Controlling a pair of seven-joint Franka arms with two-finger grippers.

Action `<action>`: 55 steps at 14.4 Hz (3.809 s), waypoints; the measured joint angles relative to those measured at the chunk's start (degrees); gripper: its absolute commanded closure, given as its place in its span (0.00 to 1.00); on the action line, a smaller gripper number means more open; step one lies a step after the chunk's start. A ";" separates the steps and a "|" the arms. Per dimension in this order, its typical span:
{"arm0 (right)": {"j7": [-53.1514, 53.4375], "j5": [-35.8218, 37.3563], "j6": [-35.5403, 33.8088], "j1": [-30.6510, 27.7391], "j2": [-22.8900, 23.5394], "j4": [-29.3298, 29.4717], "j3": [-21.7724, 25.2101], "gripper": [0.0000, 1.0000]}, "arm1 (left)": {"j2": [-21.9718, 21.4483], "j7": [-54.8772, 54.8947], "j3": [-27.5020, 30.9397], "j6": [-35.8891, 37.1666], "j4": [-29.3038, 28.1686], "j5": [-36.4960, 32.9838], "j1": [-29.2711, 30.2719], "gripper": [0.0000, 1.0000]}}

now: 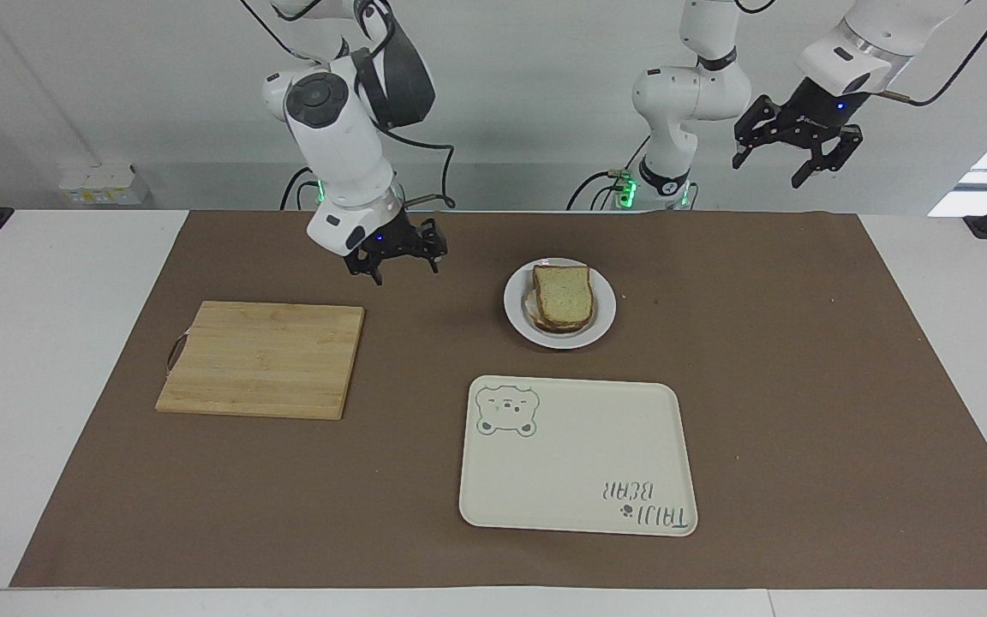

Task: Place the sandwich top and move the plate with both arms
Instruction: 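Withdraw the right gripper while the left gripper reaches toward the plate, then grasp the white plate rim with the left gripper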

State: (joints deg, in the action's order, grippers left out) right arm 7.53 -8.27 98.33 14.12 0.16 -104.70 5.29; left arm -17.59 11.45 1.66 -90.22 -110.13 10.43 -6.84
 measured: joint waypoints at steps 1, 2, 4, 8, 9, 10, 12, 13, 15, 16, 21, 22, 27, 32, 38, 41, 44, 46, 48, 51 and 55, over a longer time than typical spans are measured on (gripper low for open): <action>-0.16 0.11 -0.21 -1.82 -0.48 0.00 0.04 0.00 | -0.14 0.00 0.00 -0.88 -1.61 0.30 -0.33 0.00; -0.29 0.43 -0.25 -3.23 -0.89 0.08 0.08 0.00 | -0.20 0.00 -0.08 -2.46 -3.30 1.32 -0.51 0.00; -0.33 2.44 -0.25 -5.15 -1.52 1.01 0.18 0.00 | -0.27 0.00 -0.19 -7.51 -7.79 4.27 -0.85 0.00; -0.33 7.30 -0.92 -5.58 -2.13 5.15 0.29 0.00 | -0.27 -0.05 -0.29 -19.10 -17.30 9.35 -3.60 0.00; -0.42 7.55 -1.74 -5.58 -2.38 5.98 0.33 0.00 | -0.24 -0.05 -0.31 -21.85 -19.44 11.42 -3.97 0.00; -1.08 7.57 -2.28 -5.57 -2.74 6.51 0.33 0.00 | -0.20 -0.04 -0.32 -25.07 -21.65 13.08 -4.65 0.00; -3.51 7.57 -4.32 -5.57 -3.24 7.93 0.33 0.00 | 0.38 -0.04 -0.38 -32.81 -26.69 16.93 -7.14 0.00; -4.14 7.57 -5.82 -5.57 -3.36 9.35 0.33 0.00 | 1.20 0.04 -0.41 -35.85 -28.69 18.89 -8.34 0.00; -4.58 7.57 -8.35 -5.57 -3.66 12.82 0.33 0.00 | 4.39 0.09 -0.47 -40.94 -30.85 21.92 -11.34 0.00; -4.59 7.57 -8.84 -5.57 -3.81 13.92 0.33 0.00 | 6.37 0.61 -0.49 -43.27 -31.10 23.98 -12.46 0.03; -4.61 7.50 -9.97 -5.53 -5.55 14.85 0.32 0.00 | 12.79 15.33 0.05 -46.99 -32.02 39.51 -13.33 0.18; -4.61 7.49 -10.35 -5.48 -5.85 14.85 0.26 0.00 | 13.22 17.06 0.21 -47.19 -32.42 40.52 -13.16 0.21; -4.61 7.49 -12.85 -5.51 -6.21 14.44 0.31 0.00 | 13.94 22.32 0.82 -47.26 -34.18 45.07 -12.89 0.28; -8.27 7.78 -12.93 -5.59 -7.35 12.83 0.46 0.00 | 13.95 22.88 0.80 -47.27 -35.83 45.45 -12.89 0.47; -12.53 10.41 -12.77 -7.22 -7.36 12.74 0.90 0.00 | 13.71 21.29 0.71 -47.34 -37.17 45.95 -12.90 0.80; -12.53 10.41 -12.77 -7.22 -7.36 12.66 0.90 0.00 | 13.45 19.84 0.46 -47.27 -37.22 46.16 -12.96 0.91; -12.53 10.43 -12.77 -7.22 -7.36 12.52 0.90 0.00 | 12.72 18.47 0.41 -47.08 -37.24 46.51 -13.05 1.00; -12.53 10.43 -12.77 -7.22 -7.36 12.45 0.90 0.00 | 12.36 17.75 0.40 -46.92 -37.28 46.51 -13.12 1.00; -12.45 10.42 -12.83 -7.22 -7.36 12.41 0.89 0.00 | 12.36 17.24 0.35 -46.91 -37.30 46.51 -13.20 1.00; -12.38 10.42 -12.91 -7.22 -7.43 12.30 0.89 0.00 | 12.36 16.83 0.33 -46.68 -37.31 46.51 -13.21 1.00; -12.38 10.42 -12.91 -7.22 -7.46 12.25 0.89 0.00 | 12.35 16.79 0.40 -45.68 -37.22 46.53 -13.19 1.00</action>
State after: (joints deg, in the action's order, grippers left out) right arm -4.85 2.15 85.42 6.90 -7.29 -92.45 6.18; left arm -5.24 28.24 2.06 -135.90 -147.34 56.96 -20.02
